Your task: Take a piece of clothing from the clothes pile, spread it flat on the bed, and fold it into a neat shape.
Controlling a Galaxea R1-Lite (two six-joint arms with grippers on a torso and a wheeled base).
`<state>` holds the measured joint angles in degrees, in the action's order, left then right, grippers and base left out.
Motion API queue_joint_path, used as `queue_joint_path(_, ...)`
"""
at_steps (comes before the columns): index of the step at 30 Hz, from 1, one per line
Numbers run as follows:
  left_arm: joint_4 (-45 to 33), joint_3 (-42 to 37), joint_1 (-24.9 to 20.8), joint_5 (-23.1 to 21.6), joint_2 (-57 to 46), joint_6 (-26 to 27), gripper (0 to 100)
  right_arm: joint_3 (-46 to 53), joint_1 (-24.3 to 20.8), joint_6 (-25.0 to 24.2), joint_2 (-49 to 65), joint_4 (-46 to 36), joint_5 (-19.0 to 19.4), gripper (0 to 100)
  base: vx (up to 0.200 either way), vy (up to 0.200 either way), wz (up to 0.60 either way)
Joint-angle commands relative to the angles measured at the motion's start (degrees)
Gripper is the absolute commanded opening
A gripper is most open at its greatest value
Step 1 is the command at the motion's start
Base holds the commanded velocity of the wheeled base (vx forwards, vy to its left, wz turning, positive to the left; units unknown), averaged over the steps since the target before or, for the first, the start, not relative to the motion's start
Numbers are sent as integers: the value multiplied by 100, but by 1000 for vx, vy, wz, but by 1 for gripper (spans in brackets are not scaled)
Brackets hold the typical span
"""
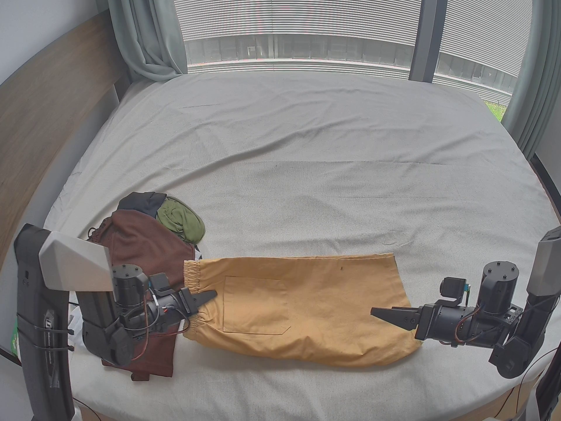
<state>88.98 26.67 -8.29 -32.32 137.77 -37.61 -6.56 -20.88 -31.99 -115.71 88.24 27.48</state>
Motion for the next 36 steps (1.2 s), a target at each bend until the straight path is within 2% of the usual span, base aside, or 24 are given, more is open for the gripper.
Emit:
queue_joint_path(1, 5, -338, 328, -170, -496, 17, 0, 14, -39, 0, -48, 1, 3, 100, 0, 0, 0)
queue_joint_path(12, 5, -760, 1022, -679, -698, 500, 0, 14, -153, 0, -162, 1, -14, 100, 0, 0, 0)
queue_joint_path(16, 5, -795, 1110, -759, -716, 588, 0, 14, -153, -9, -162, 1, -14, 100, 0, 0, 0)
queue_joint_path(24, -3, -778, 1049, -838, -751, 465, 0, 14, -153, 0, -171, 1, -14, 100, 0, 0, 0)
queue_joint_path(29, -3, -611, 811, -820, -909, -27, 0, -3, -135, 0, -162, 9, -14, 100, 0, 0, 0)
queue_joint_path(36, -12, -435, 363, -609, -1059, -168, 0, -12, -83, 0, -153, 9, -14, 100, 0, 0, 0)
